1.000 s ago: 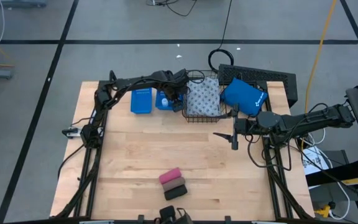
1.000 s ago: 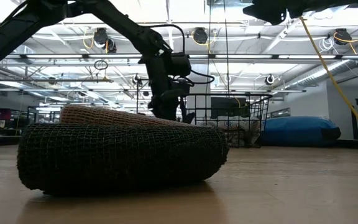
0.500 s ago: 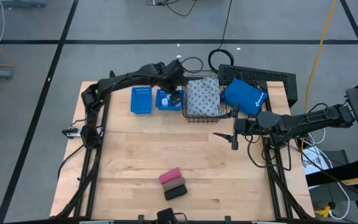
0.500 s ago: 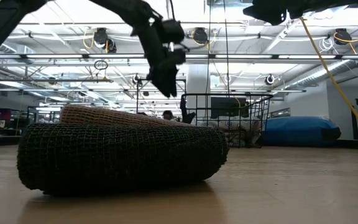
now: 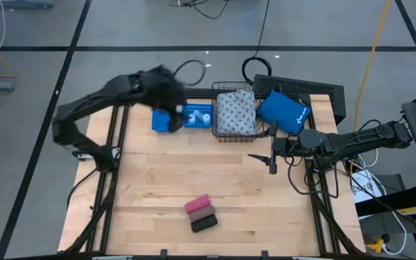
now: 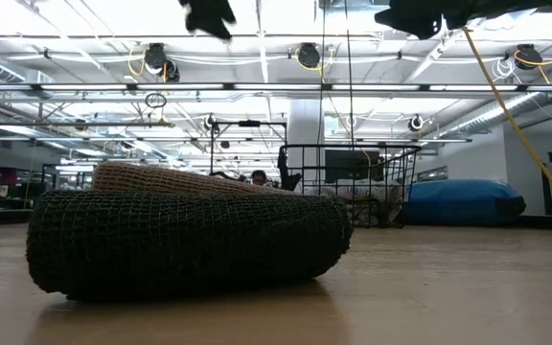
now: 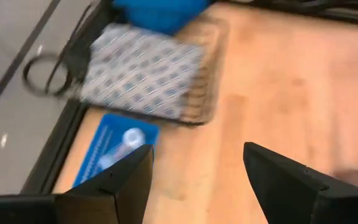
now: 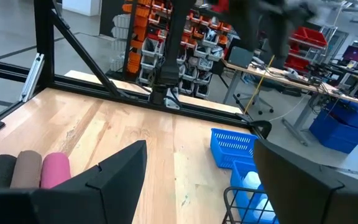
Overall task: Pick & Place Medicine items
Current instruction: Put the black bandage into the left blue bin
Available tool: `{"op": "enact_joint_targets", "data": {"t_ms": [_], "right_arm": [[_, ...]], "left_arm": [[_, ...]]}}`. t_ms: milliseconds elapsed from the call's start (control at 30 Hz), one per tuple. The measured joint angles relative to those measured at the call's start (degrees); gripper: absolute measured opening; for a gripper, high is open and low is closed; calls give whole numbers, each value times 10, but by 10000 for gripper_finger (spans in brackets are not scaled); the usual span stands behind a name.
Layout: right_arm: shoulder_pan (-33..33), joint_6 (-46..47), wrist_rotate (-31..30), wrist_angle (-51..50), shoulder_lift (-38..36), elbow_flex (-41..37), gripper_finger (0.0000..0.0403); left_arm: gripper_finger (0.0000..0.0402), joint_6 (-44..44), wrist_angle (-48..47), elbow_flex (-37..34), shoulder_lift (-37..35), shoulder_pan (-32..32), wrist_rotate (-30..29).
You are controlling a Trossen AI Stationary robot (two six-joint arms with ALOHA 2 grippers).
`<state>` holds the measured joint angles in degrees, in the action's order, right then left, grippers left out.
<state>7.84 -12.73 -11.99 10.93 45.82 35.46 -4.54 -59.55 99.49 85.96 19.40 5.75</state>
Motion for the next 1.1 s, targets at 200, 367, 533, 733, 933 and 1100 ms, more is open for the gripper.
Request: {"op": "enact_joint_targets", "data": {"t_ms": [200,367,533,733,933,1100], "right_arm": [[1,60,0,26,0,0,281],[1,125,1,22,0,0,281],[1,136,1,36,0,-17,281],[1,136,1,128,0,-64,281],[1,137,1,260,0,-120,281],[1,204,1,358,0,-166,281]], "left_arm": [[266,-10,113,-154,-140,-92,-12],[258,17,240,-331,-271,-154,-52],[254,72,318,-477,-423,-193,-123],[264,88,377,-614,-569,-223,-147],[261,64,416,-710,-685,-241,-148],[253,44,414,-752,-768,-246,-148]]}}
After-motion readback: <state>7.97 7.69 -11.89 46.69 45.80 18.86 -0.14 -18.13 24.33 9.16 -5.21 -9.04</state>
